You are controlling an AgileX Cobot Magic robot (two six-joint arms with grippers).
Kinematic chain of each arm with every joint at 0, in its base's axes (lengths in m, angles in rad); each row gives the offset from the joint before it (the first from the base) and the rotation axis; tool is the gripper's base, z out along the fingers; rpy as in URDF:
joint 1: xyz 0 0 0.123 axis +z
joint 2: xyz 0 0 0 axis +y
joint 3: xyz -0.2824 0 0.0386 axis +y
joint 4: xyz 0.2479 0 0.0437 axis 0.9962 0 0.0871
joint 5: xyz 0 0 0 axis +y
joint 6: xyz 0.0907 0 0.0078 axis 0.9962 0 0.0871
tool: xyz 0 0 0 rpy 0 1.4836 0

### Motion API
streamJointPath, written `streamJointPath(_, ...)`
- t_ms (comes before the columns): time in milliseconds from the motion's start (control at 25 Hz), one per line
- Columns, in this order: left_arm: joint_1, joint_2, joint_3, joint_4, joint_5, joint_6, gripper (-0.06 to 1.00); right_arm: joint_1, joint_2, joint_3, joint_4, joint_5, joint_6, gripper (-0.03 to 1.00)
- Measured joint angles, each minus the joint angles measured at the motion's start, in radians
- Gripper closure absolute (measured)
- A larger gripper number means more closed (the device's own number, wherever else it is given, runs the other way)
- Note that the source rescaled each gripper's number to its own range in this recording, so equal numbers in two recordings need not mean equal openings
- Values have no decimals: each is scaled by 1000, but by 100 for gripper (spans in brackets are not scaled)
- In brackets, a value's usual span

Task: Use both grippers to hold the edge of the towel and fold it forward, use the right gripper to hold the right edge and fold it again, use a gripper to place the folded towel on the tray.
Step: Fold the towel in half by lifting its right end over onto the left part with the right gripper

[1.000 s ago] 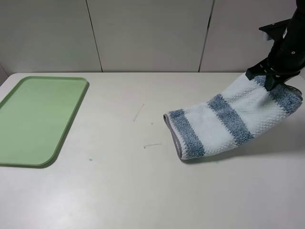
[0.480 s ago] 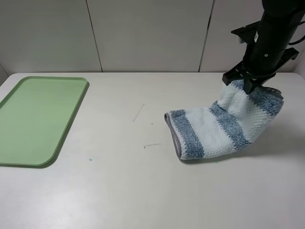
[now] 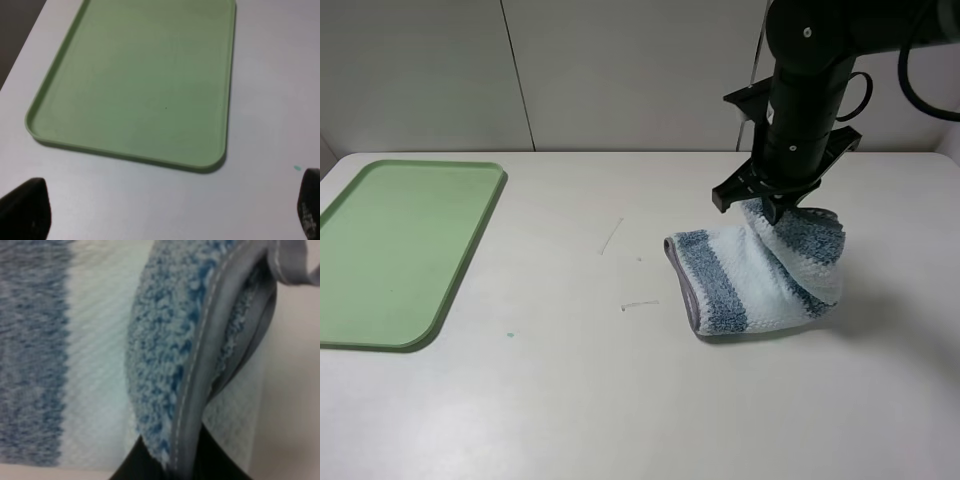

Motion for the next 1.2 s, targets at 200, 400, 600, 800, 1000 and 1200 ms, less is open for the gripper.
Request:
streamJointPath(200,0,0,0,0,0,0,-5,44,35,0,16,-26,10,91)
streamJointPath(400,0,0,0,0,0,0,-5,48,36,0,37,-46,27,57)
streamJointPath(600,0,0,0,0,0,0,-5,48,36,0,69,-48,57,2)
streamJointPath(800,0,0,0,0,0,0,-5,48,36,0,89,-42,57,-3)
streamJointPath(1000,0,0,0,0,0,0,-5,48,-9,-11,93,-2,54,-3)
streamJointPath(1200,0,0,0,0,0,0,-5,48,-140,-15,102,84,36,-3)
